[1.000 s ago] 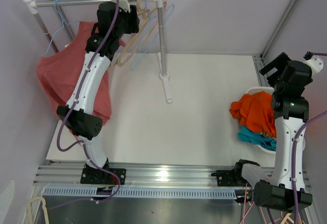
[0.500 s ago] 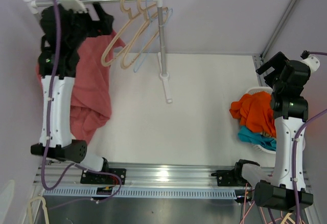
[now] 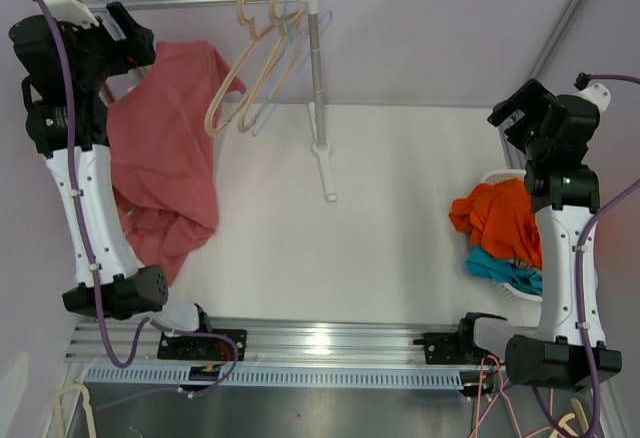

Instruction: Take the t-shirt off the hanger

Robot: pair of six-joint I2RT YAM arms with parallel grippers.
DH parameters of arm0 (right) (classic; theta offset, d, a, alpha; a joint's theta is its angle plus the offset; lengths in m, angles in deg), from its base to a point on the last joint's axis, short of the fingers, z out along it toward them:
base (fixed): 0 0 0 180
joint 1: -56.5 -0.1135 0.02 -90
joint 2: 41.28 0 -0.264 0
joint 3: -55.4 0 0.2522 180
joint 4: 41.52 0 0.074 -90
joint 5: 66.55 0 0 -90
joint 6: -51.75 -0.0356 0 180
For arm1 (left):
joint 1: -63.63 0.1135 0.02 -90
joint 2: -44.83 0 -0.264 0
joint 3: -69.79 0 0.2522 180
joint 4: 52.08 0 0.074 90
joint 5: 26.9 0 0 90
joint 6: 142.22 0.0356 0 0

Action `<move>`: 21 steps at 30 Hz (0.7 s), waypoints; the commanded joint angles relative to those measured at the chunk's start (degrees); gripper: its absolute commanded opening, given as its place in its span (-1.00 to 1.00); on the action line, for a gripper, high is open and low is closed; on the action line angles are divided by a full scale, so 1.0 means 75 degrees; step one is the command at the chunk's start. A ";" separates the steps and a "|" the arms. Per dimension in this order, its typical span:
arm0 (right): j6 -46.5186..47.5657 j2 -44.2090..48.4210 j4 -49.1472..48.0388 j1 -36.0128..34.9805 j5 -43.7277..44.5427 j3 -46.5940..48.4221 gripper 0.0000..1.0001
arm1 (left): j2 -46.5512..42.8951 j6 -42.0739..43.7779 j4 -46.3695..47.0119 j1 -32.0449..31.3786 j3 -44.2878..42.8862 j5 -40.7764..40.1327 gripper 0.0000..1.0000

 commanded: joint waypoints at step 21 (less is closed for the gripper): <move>0.0086 -0.0704 -0.0755 -0.0697 0.0350 0.0472 0.99 | 0.2657 -0.0187 -0.0302 0.0536 -0.2107 0.0140 0.81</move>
